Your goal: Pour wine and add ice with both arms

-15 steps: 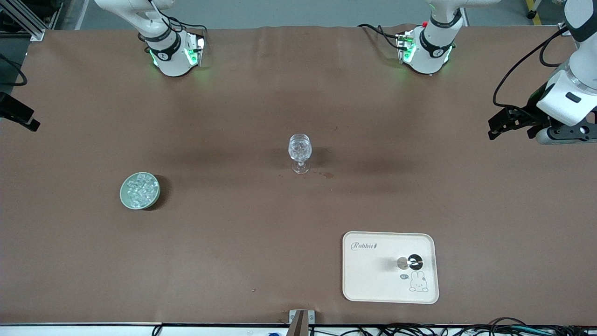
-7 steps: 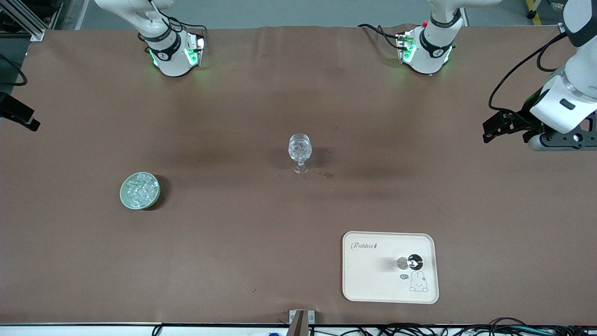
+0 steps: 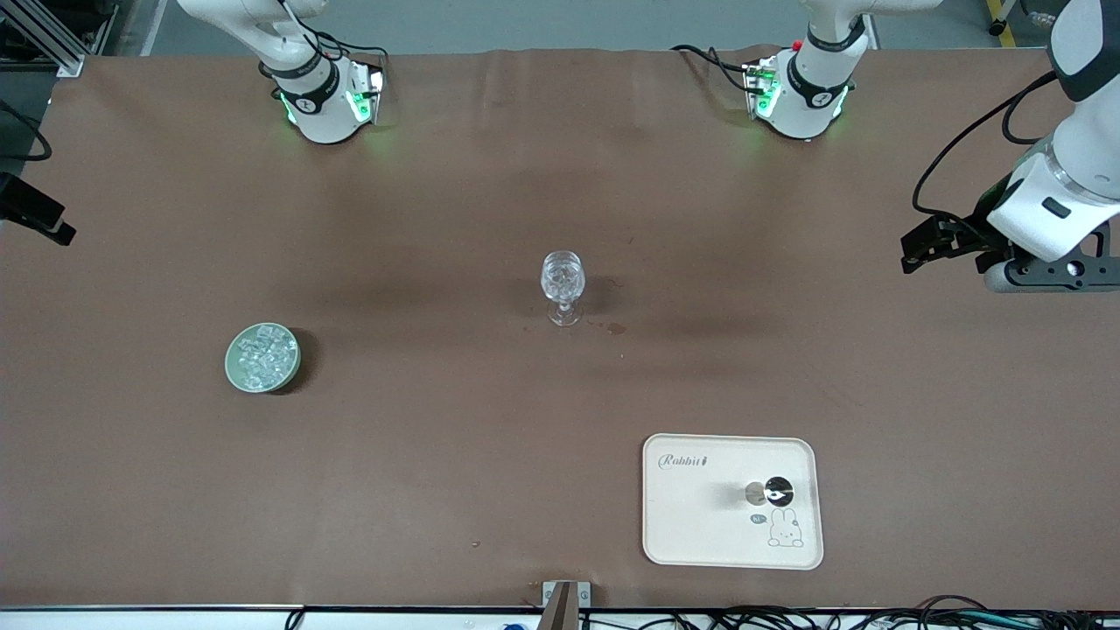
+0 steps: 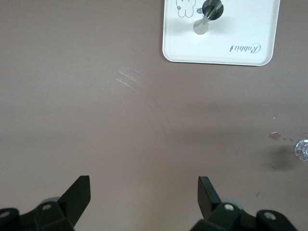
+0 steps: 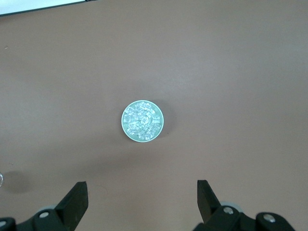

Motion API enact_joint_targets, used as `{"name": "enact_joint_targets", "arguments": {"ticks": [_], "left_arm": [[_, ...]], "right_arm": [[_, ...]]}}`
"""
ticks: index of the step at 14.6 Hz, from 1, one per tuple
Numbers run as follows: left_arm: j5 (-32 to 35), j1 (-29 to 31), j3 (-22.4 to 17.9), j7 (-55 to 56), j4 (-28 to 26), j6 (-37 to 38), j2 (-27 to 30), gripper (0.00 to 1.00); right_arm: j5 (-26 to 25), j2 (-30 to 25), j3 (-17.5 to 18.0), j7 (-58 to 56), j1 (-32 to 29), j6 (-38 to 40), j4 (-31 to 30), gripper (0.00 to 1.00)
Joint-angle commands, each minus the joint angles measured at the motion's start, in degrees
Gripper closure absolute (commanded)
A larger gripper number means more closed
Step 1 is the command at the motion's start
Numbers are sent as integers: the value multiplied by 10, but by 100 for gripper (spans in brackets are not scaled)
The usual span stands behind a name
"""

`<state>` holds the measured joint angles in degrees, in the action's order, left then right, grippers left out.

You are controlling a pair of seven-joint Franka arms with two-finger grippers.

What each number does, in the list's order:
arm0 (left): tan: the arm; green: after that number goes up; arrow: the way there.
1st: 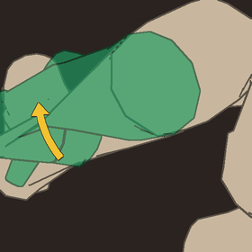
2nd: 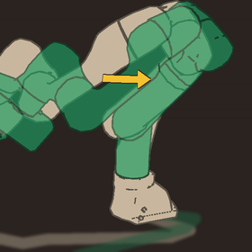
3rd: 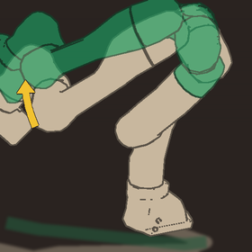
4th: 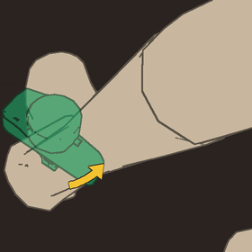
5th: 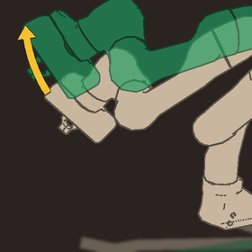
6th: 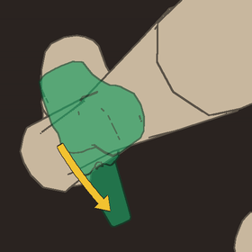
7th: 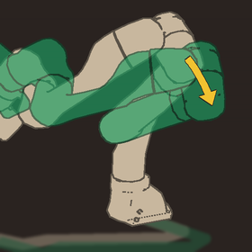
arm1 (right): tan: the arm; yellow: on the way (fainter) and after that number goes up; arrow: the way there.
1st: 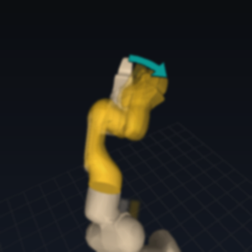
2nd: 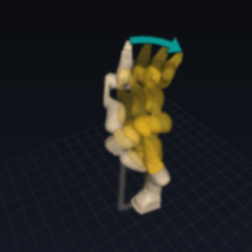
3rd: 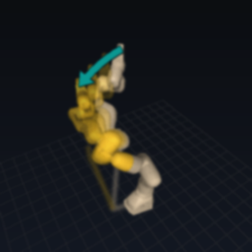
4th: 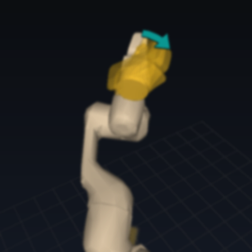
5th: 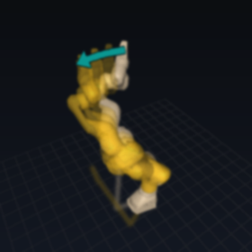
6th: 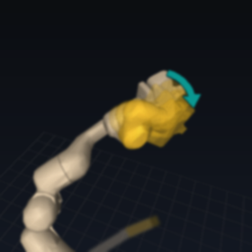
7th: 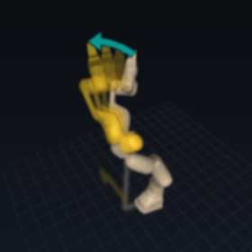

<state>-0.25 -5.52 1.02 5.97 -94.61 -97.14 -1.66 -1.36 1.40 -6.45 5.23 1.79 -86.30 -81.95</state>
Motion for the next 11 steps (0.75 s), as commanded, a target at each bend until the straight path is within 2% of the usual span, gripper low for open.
{"name": "enact_joint_targets", "arguments": {"ticks": [1, 5, 11], "left_arm": [[-7, -8, -12, -4, -3, -8, 9, 1], [-8, -5, -13, -12, 14, -8, 9, 1], [-8, -3, -13, -12, 13, -5, 10, 1]], "right_arm": [[6, -12, 0, -6, 1, 3, -9, 0], [6, -12, -1, -7, 0, 3, -9, 0], [6, -12, -1, -7, 0, 3, -9, 0]]}}
